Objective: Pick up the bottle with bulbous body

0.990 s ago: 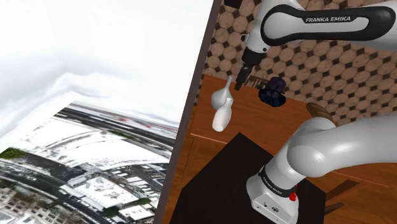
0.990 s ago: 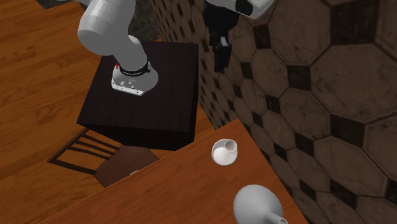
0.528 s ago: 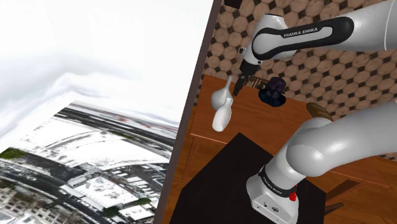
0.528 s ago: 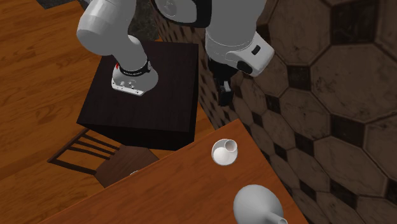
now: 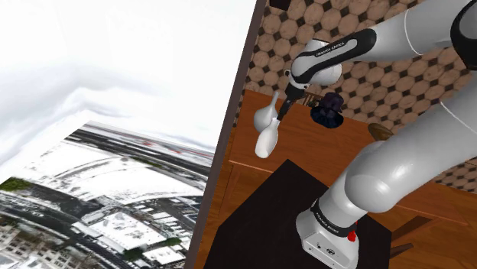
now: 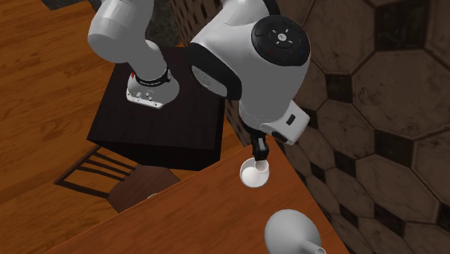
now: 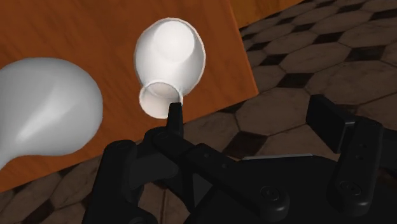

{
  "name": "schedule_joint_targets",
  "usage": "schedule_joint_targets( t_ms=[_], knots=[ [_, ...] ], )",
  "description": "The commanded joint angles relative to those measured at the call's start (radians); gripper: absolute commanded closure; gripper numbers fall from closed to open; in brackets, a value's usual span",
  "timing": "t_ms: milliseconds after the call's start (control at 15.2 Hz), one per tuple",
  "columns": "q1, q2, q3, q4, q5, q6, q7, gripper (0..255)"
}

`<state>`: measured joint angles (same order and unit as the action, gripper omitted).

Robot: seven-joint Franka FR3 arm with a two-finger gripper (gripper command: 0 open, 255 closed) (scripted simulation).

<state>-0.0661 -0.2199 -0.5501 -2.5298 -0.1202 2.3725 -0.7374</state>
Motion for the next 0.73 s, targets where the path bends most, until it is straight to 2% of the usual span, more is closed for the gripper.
schedule_joint_targets(
  t_ms=[0, 198, 330, 660],
  knots=[
    [0.015, 0.093, -0.043, 0.029, 0.068, 0.061, -0.084, 0],
    [0.025, 0.238, -0.083, 0.087, 0.220, 0.122, -0.236, 0],
    [0.007, 0.338, -0.080, 0.136, 0.339, 0.147, -0.347, 0],
    [-0.016, 0.399, -0.049, 0.136, 0.413, 0.193, -0.403, 0]
  ],
)
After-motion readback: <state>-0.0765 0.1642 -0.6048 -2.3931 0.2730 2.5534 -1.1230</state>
